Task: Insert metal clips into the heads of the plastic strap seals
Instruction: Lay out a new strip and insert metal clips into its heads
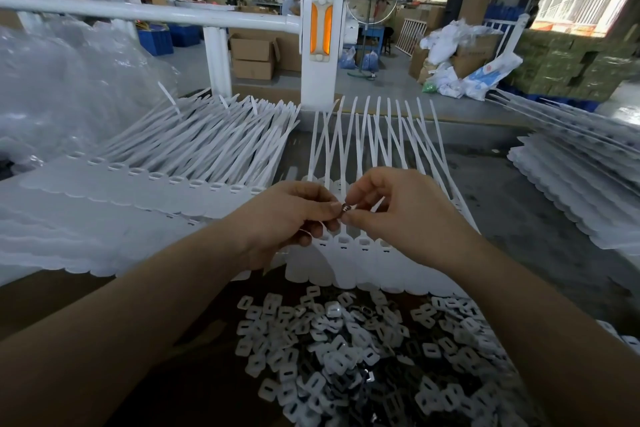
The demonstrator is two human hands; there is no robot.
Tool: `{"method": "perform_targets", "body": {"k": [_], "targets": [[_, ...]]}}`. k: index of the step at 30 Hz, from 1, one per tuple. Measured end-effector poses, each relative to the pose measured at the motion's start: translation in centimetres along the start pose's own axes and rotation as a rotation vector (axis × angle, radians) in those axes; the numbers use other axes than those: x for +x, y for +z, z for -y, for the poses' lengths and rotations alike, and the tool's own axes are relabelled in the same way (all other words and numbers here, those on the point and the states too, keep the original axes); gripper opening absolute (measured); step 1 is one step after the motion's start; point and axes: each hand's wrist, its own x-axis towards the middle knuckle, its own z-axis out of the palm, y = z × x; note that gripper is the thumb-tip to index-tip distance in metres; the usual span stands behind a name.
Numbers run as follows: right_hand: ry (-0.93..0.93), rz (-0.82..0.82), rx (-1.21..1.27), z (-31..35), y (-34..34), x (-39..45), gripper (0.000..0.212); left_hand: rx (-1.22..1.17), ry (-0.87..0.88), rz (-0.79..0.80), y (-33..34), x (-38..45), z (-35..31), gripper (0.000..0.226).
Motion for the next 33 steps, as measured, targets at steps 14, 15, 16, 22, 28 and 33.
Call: {"method": "perform_targets", "body": {"k": [14, 15, 16, 22, 28, 33], "targets": [[-0.073, -0.065, -0.084, -0.21, 0.24, -0.18, 0.013, -0.028, 0.000, -0.011, 0.02, 0.13, -0.30, 0.016], [-0.078, -0.064, -0.097, -0.21, 0.24, -0.18, 0.014, -0.015, 0.004, -0.012, 0.03, 0.13, -0.29, 0.016], [-0.081, -0.060, -0.108, -0.21, 0.24, -0.17, 0.016, 0.000, 0.007, -0.015, 0.04, 0.12, -0.28, 0.016], [-0.107, -0.058, -0.122, -0.37, -0.04, -0.13, 0.020, 0.060, 0.019, -0.041, 0.01, 0.15, -0.16, 0.017], [-0.111, -0.037, -0.132, -0.30, 0.06, -0.15, 0.013, 0.069, 0.018, -0.040, -0.06, 0.19, 0.01, 0.019], [-0.107, -0.023, -0.164, -0.06, -0.09, -0.09, 0.011, 0.109, 0.015, -0.027, -0.07, 0.23, 0.01, 0.020]]}}
